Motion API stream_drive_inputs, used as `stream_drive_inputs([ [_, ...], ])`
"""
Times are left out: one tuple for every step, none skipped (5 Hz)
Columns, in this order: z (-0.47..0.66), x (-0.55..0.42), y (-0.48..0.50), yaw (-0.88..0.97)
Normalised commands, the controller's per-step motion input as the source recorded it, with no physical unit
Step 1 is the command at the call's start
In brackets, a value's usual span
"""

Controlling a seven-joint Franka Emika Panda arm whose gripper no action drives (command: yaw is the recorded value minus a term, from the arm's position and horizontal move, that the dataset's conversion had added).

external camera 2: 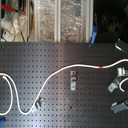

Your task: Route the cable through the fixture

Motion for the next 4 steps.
stream_drive_inputs([
  [0.03,-0.649,-0.161,0.37],
  [0.0,-0.025,-0.027,0.0],
  [0.01,-0.629,-0.034,0.27],
  [0.01,-0.626,0.12,0.42],
])
